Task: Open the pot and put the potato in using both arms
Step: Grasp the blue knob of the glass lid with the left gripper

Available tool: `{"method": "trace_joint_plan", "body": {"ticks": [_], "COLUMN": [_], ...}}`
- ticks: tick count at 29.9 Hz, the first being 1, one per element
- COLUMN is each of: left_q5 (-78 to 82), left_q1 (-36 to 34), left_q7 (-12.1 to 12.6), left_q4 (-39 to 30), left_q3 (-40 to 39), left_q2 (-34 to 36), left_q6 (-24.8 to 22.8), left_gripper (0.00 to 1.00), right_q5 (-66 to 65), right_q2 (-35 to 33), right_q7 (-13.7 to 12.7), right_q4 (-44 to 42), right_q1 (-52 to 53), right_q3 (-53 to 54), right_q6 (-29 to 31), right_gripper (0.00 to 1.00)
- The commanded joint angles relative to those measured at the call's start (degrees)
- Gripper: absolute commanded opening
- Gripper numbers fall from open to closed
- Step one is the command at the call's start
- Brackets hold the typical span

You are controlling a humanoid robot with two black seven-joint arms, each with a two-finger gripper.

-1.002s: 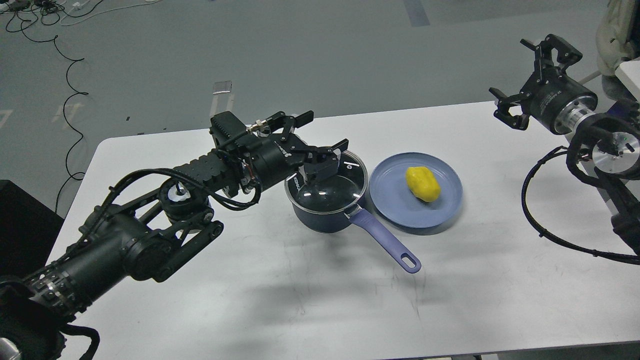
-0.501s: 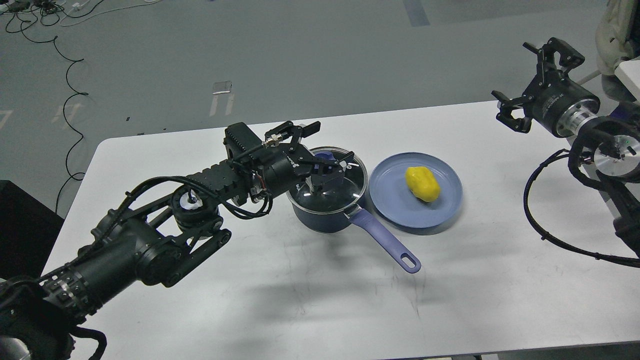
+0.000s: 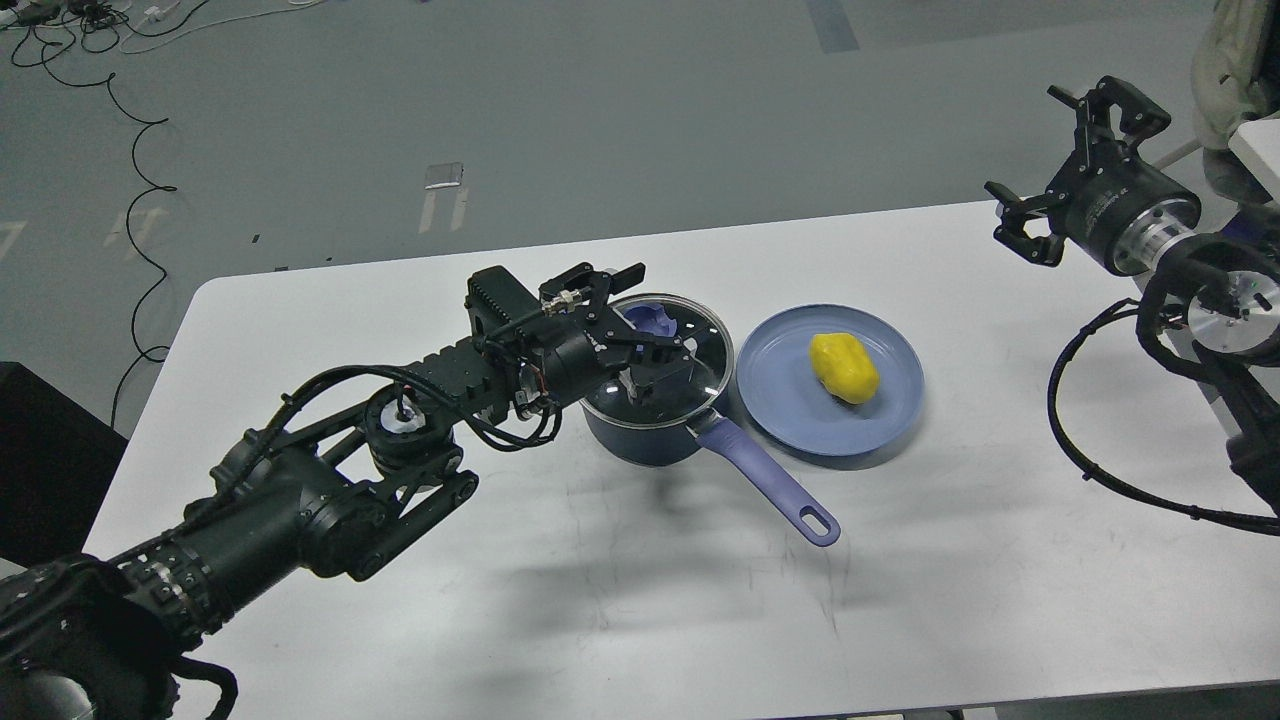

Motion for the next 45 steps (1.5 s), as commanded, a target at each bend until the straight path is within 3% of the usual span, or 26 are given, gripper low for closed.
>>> {"method": "trace_joint_plan", "body": {"ticks": [1, 32, 34, 39, 45], "left_q5": [0.00, 0.00, 0.00, 0.00, 0.00], "left_q1": [0.17, 0.70, 0.70, 0.70, 0.70], "left_q7": [0.00, -0.18, -0.18, -0.27, -0.35], "left_q4": [0.32, 5.25, 5.25, 5.34, 5.60], "left_q3": [0.02, 3.62, 3.62, 3.71, 3.80], "left_q2": [-0.02, -0.28, -0.55, -0.55, -0.46], "left_q6": [1.18, 3.56, 3.82, 3.82, 3.73], "left_gripper": [0.97, 0.97, 0.95, 0.73, 0.70], "right_q5": [0.00, 0.00, 0.00, 0.00, 0.00], "right_q2": [0.01, -0.25, -0.25, -0.43, -0.43], "right_q7": [0.05, 0.05, 0.14, 0.14, 0.14], "right_q4": [0.00, -0.26, -0.35, -0.52, -0.52], "right_q1": [0.04, -0.31, -0.40, -0.48, -0.75], "right_q3": [0.13, 0.04, 0.04, -0.05, -0.05], "right_q6": [-0.13, -0.13, -0.13, -0.05, -0.05], "right_gripper": [1.00, 1.00, 1.00, 1.00, 1.00]}}
